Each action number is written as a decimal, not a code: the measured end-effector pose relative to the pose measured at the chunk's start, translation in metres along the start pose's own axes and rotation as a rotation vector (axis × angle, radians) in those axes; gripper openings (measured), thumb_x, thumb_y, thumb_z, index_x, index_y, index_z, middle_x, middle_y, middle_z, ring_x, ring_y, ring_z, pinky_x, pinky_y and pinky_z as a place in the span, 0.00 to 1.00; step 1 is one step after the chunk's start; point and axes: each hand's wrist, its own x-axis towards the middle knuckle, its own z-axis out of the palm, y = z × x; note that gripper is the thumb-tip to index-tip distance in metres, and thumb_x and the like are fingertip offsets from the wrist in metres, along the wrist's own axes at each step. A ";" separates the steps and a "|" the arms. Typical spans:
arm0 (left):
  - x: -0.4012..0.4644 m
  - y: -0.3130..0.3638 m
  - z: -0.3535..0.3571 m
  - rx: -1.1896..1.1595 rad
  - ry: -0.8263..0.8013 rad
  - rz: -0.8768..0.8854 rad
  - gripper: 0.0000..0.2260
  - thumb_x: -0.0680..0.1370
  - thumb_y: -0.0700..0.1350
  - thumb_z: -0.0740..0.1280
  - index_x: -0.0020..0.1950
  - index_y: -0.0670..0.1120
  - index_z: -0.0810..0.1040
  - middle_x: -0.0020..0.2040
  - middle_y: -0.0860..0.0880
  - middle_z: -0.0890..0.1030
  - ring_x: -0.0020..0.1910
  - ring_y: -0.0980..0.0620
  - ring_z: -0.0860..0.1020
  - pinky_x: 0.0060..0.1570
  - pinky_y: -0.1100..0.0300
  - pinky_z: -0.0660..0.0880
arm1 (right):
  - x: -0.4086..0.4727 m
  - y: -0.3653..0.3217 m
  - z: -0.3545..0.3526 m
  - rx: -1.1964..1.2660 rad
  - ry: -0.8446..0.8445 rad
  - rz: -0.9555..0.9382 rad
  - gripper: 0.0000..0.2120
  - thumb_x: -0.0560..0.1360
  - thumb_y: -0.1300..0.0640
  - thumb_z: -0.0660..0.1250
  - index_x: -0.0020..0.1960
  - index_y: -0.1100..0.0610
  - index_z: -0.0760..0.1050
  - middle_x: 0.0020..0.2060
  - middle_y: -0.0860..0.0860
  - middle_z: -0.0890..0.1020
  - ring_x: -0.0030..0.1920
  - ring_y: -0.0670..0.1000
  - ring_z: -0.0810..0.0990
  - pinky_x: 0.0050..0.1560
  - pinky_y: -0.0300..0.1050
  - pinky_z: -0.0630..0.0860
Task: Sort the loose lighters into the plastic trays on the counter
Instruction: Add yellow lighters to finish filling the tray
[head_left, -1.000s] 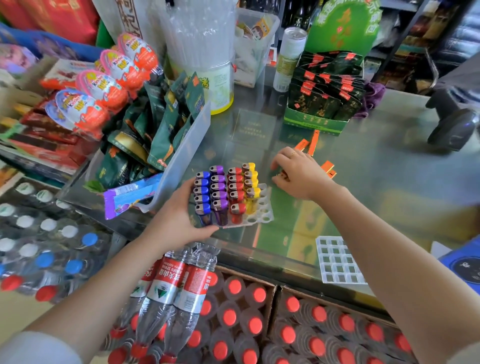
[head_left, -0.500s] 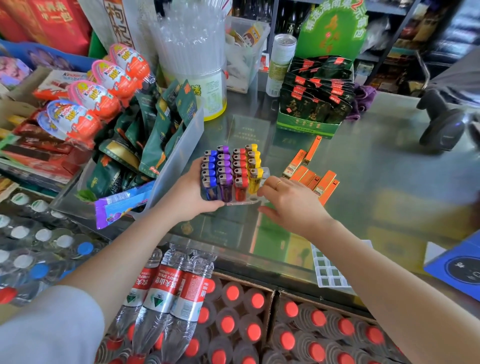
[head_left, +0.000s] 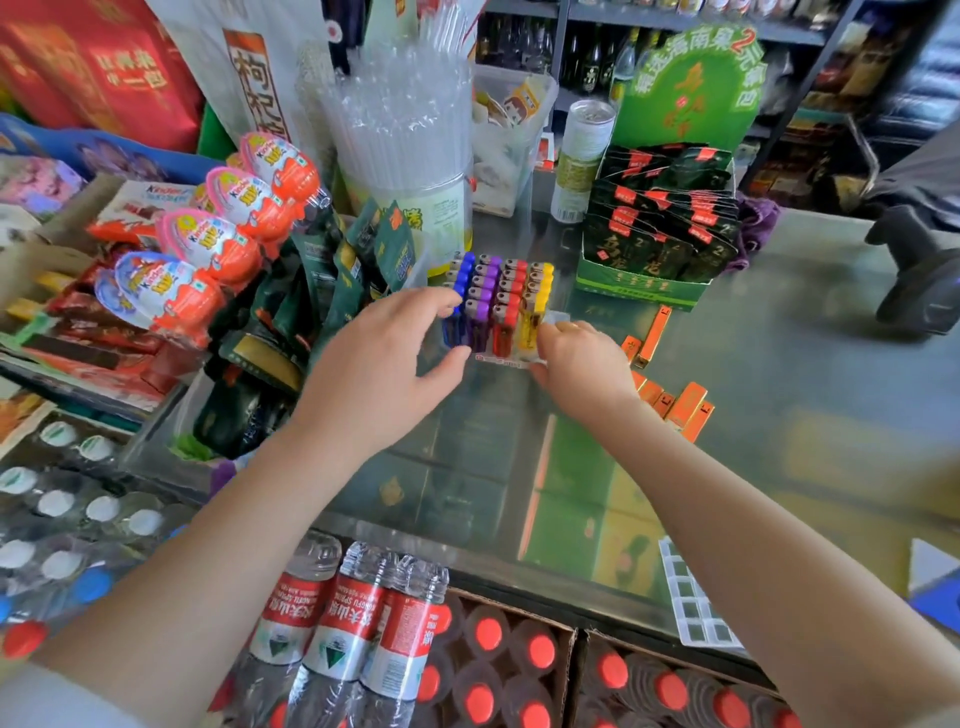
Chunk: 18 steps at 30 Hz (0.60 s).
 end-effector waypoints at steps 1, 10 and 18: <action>0.004 -0.002 -0.003 0.014 -0.002 0.015 0.17 0.74 0.47 0.66 0.61 0.45 0.73 0.56 0.50 0.78 0.56 0.50 0.76 0.55 0.54 0.73 | 0.009 -0.001 0.001 0.011 -0.006 0.027 0.12 0.76 0.55 0.61 0.55 0.62 0.70 0.51 0.59 0.79 0.54 0.60 0.75 0.46 0.50 0.72; 0.022 -0.014 0.003 0.096 -0.075 0.056 0.15 0.74 0.47 0.66 0.60 0.45 0.74 0.56 0.49 0.78 0.56 0.47 0.75 0.49 0.54 0.72 | 0.060 0.009 0.005 0.064 0.005 0.178 0.12 0.75 0.57 0.65 0.56 0.62 0.71 0.52 0.60 0.79 0.55 0.61 0.74 0.42 0.48 0.70; 0.012 -0.009 0.007 0.080 -0.121 0.084 0.16 0.74 0.48 0.65 0.60 0.45 0.74 0.55 0.49 0.79 0.54 0.48 0.76 0.46 0.54 0.74 | 0.044 0.003 0.002 0.143 0.026 0.167 0.14 0.76 0.55 0.63 0.58 0.61 0.70 0.57 0.58 0.75 0.59 0.59 0.71 0.48 0.51 0.73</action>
